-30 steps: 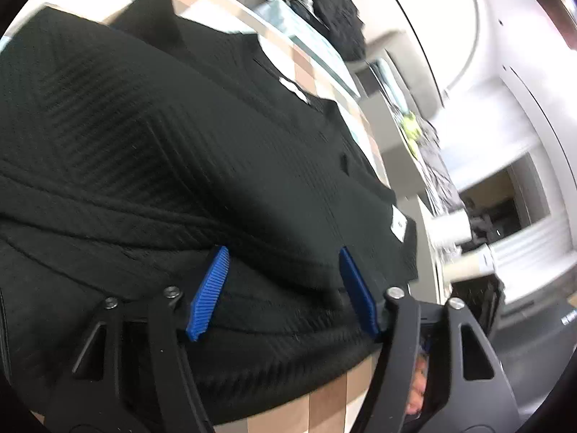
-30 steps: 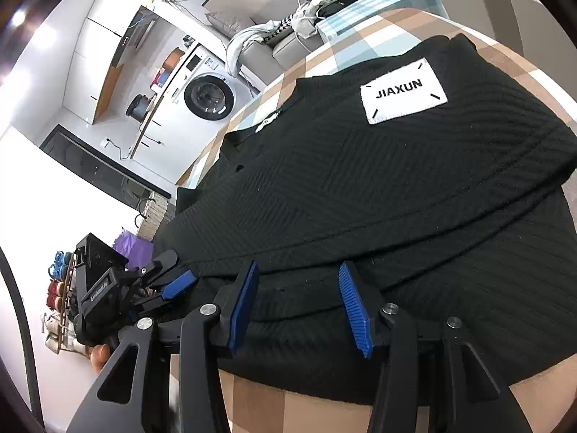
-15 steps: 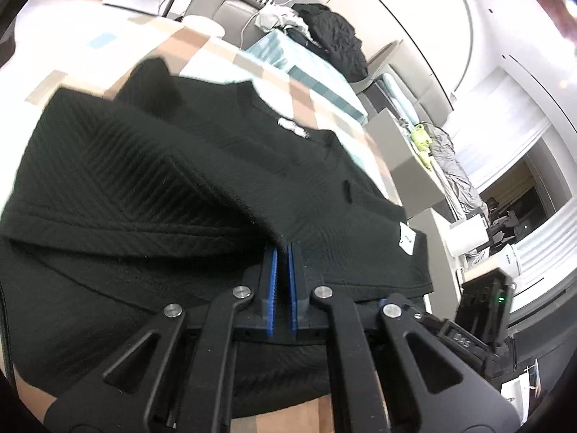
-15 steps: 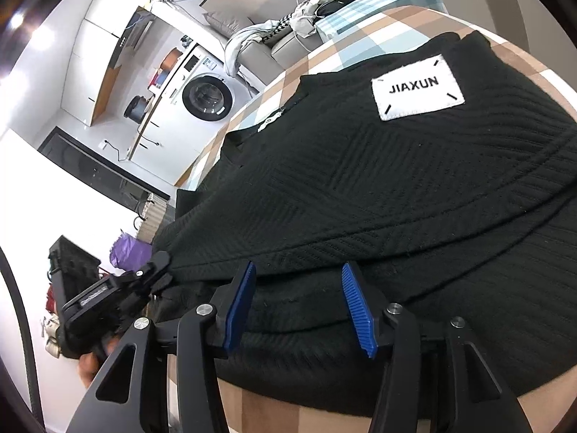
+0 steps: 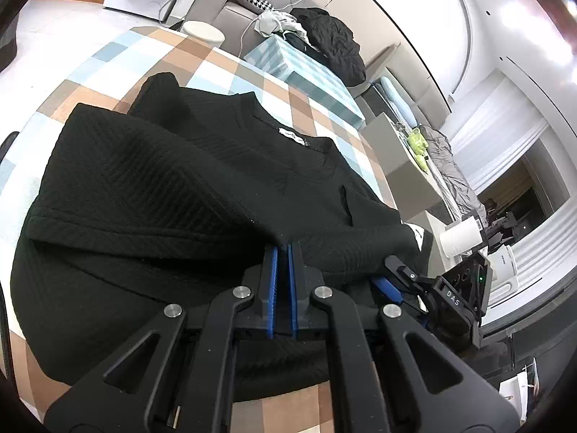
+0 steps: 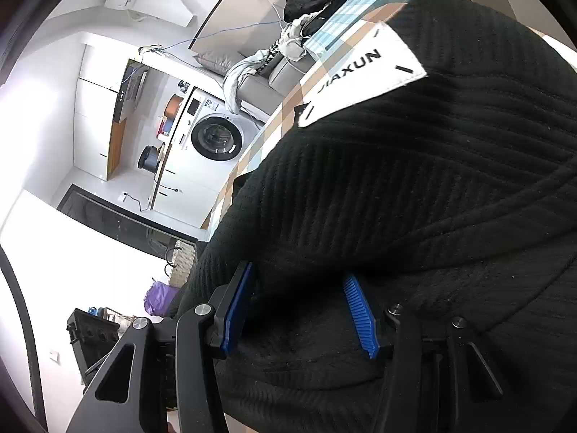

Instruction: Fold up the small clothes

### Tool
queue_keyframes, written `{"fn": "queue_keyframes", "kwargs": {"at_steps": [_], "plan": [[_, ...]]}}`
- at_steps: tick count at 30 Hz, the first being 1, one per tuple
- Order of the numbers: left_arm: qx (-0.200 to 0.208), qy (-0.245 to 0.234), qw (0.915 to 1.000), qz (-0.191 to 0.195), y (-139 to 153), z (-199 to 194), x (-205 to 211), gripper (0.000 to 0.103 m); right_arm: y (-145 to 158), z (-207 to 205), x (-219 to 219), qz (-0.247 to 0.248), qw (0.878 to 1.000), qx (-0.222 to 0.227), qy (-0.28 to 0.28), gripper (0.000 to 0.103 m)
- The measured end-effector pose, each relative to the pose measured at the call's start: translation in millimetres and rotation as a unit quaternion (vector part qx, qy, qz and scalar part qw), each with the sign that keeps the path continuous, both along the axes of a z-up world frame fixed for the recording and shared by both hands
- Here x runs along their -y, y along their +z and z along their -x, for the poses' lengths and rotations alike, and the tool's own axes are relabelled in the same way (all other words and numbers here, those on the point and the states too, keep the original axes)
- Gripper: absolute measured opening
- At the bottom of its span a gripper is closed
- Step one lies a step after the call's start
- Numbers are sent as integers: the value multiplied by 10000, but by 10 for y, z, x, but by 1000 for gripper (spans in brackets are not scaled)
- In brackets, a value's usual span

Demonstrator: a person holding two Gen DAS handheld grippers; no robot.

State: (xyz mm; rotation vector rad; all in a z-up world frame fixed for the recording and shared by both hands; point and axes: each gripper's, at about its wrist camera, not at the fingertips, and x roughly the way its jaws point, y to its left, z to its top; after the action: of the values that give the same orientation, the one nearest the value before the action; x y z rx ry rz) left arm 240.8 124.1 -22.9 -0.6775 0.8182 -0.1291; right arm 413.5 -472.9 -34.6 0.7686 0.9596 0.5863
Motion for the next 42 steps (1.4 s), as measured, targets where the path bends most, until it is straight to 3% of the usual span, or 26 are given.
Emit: {"fn": "queue_keyframes", "kwargs": {"at_steps": [8, 12, 21, 29, 35, 38, 40, 41, 42], "plan": [[47, -63, 9999, -69, 57, -139, 9, 3, 14, -42, 32, 188, 9995, 136, -215, 53], [84, -105, 9999, -90, 105, -234, 21, 3, 6, -101, -58, 225, 9993, 164, -255, 58], [130, -128, 9997, -161, 204, -355, 10, 3, 16, -102, -74, -69, 9990, 250, -350, 62], [-154, -315, 9987, -373, 73, -262, 73, 3, 268, 403, 289, -464, 9940, 898, -412, 61], [-564, -454, 9953, -647, -214, -184, 158, 3, 221, 537, 394, -269, 9948, 876, -446, 61], [-755, -441, 9940, -657, -353, -156, 160, 4, 89, 499, 370, -132, 9972, 611, -403, 47], [-778, -411, 9936, -701, -380, -110, 139, 17, 51, 508, 346, 5, 9976, 603, -353, 35], [-783, -381, 9935, -731, -380, -78, 123, 22, 49, 510, 328, 180, 9974, 597, -349, 24], [-787, -340, 9934, -767, -382, -35, 95, 34, 53, 511, 320, 356, 9969, 616, -341, 8]]}}
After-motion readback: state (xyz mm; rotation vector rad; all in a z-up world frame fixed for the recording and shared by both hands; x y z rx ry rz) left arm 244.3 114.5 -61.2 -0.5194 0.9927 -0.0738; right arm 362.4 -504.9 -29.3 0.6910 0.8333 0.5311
